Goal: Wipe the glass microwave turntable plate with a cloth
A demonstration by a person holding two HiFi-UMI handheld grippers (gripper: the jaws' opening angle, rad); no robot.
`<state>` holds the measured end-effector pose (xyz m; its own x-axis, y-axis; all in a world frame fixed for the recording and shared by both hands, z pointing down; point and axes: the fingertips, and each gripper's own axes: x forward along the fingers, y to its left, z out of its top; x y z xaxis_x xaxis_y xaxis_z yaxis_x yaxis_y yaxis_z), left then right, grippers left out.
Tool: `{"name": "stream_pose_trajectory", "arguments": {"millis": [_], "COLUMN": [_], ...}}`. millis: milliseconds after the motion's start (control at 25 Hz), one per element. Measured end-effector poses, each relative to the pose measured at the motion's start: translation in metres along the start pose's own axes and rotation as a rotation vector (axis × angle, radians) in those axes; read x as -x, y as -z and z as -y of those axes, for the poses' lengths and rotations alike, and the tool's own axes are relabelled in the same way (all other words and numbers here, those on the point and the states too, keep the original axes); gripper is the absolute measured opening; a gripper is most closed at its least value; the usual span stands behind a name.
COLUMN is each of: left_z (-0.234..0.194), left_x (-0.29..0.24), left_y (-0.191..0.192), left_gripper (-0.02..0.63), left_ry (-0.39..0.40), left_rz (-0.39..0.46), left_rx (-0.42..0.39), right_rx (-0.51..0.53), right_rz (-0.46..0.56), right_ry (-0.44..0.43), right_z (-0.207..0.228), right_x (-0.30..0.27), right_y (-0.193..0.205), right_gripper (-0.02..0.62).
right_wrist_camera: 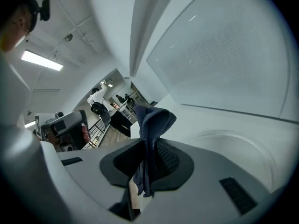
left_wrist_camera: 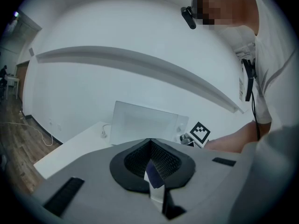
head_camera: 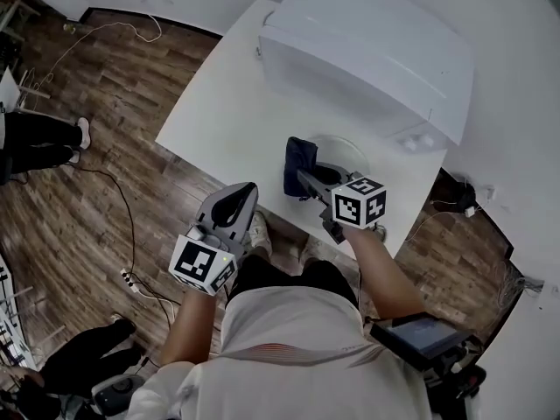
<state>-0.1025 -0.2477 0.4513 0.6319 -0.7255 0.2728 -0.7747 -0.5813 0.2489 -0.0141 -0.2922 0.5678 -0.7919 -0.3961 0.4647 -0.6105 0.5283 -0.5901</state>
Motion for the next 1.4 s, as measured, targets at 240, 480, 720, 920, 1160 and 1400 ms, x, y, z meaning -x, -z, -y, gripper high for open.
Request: {"name": "stream_pose_trajectory", "arguments": {"millis": [240, 480, 720, 920, 1160, 1400], "left_z": [-0.016, -0.020, -0.015, -0.006, 0.015, 0.038], "left_x": [0.005, 0.000, -0.010, -0.023, -0.035, -0.051], "left_y": [0.014, 0.014, 0.020, 0.022, 0.020, 0.016], "left_gripper": [0.011, 0.011, 0.011, 0.011, 0.011, 0.011], "left_ry": [-0.019, -0.011, 0.016, 0.040, 0.077, 0.108], "left_rz": [-0.026, -0.025, -0.028, -0.035, -0.046, -0.050], "left_rx": [0.030, 0.068, 0.077, 0.074, 0.058, 0.042], "right_rx": [-0.037, -0.065, -0.098, -0.119, -0.134, -0.154], "right_rz": [-0.131, -0.187, -0.194, -0.173, -0.147, -0.132], "right_ry": [0.034, 0.104, 0.179, 0.243, 0.317, 0.372], "right_z": [0.019, 0.041, 0.070, 0.097, 0.121, 0.145], "right_x": [-0.039, -0.042, -0.015, 0.014, 0.051, 0.087], "right_y": [0.028, 0.040, 0.043, 0.041, 0.044, 0.045], "right_gripper": [0.061, 0.062, 0.061, 0.061, 0.061, 0.061]}}
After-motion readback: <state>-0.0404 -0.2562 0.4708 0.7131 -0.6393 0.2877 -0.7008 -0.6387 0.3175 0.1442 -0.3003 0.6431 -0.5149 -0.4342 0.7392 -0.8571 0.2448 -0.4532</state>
